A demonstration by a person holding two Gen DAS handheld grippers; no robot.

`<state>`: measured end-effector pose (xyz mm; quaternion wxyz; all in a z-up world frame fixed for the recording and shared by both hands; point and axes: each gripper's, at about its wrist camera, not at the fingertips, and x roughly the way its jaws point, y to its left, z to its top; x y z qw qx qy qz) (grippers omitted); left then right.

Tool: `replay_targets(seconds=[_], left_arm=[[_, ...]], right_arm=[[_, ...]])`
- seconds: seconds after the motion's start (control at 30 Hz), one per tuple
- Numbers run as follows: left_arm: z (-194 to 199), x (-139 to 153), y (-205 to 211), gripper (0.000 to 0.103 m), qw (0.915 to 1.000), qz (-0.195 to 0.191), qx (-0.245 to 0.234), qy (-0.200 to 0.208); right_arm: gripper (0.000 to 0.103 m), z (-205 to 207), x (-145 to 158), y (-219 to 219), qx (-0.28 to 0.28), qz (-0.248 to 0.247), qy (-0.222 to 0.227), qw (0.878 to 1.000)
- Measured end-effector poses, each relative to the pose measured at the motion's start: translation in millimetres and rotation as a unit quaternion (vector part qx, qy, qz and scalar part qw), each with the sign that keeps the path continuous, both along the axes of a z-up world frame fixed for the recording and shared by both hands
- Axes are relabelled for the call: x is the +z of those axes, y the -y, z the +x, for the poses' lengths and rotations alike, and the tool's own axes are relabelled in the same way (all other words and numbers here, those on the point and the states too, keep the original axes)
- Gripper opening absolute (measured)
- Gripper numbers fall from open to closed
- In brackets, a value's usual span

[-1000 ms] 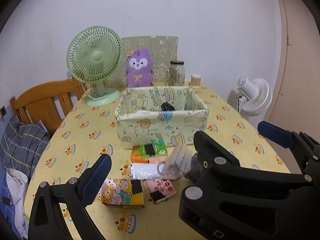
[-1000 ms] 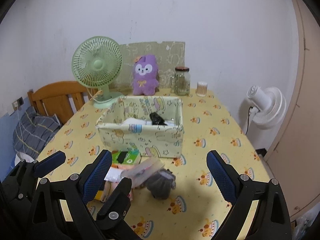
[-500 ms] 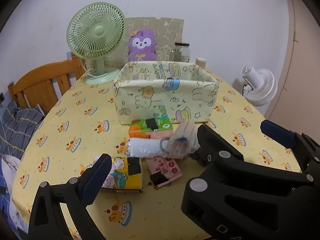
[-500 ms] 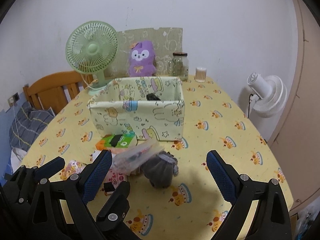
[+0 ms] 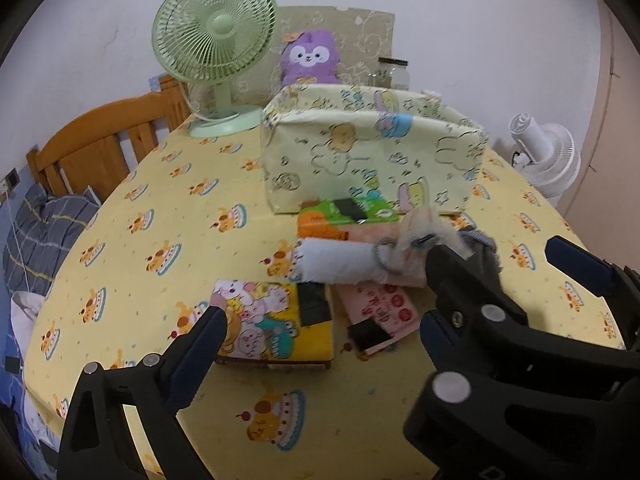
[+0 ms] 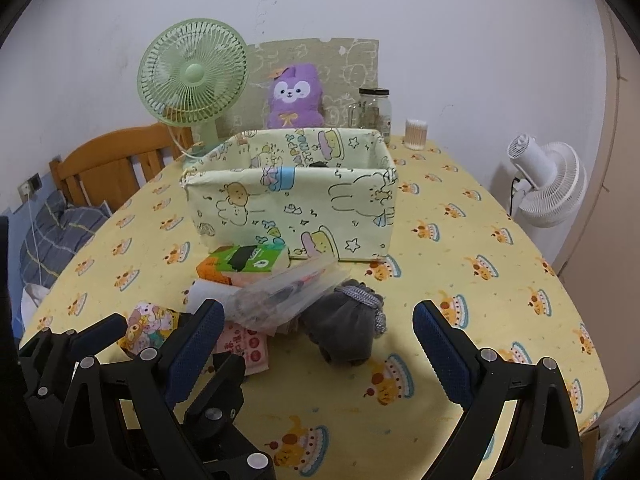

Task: Organize soft objects
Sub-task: 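Grasp the yellow cartoon pouch with the left tool while the right tool grasps the clear plastic bag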

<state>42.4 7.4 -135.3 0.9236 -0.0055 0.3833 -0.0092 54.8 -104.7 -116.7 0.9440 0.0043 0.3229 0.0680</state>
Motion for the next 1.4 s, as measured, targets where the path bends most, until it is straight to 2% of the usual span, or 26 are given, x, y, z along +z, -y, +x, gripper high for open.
replay_targets(seconds=[0.33, 0.47, 0.73, 0.9, 1.0, 1.07, 1.1, 1.17, 1.27, 1.4], left_arm=[[5, -13, -16, 0.097, 0.9998, 0.007, 0.019, -0.007], [6, -12, -20, 0.094, 0.9996, 0.007, 0.026, -0.005], [8, -9, -26, 0.095, 0.9994, 0.004, 0.033, -0.006], [17, -21, -31, 0.095, 0.9990, -0.004, 0.031, -0.031], [19, -27, -34, 0.087, 0.9984, -0.013, 0.035, -0.041], [19, -26, -33, 0.079, 0.9987, -0.009, 0.032, -0.038], [19, -25, -33, 0.078, 0.9988, -0.009, 0.030, -0.037], [18, -24, -31, 0.077, 0.9991, -0.011, 0.022, -0.033], [15, -19, -29, 0.077, 0.9995, -0.004, 0.023, -0.019], [12, -10, -23, 0.077, 0.9996, 0.018, 0.023, -0.001]], right_arm=[[0.097, 4, -10, -14, 0.006, -0.015, -0.014, 1.000], [0.097, 6, -11, -17, 0.005, -0.021, -0.015, 1.000], [0.097, 8, -6, -23, 0.009, -0.025, -0.008, 1.000], [0.097, 10, -10, -29, 0.013, -0.035, -0.014, 0.999], [0.097, 12, -13, -30, 0.013, -0.039, -0.018, 0.999], [0.094, 12, -14, -31, 0.011, -0.040, -0.019, 0.999], [0.092, 13, -14, -31, 0.010, -0.041, -0.020, 0.999], [0.081, 14, -15, -30, 0.009, -0.041, -0.022, 0.999], [0.073, 17, -15, -30, 0.014, -0.042, -0.028, 0.999], [0.071, 17, -12, -28, 0.017, -0.035, -0.026, 0.999]])
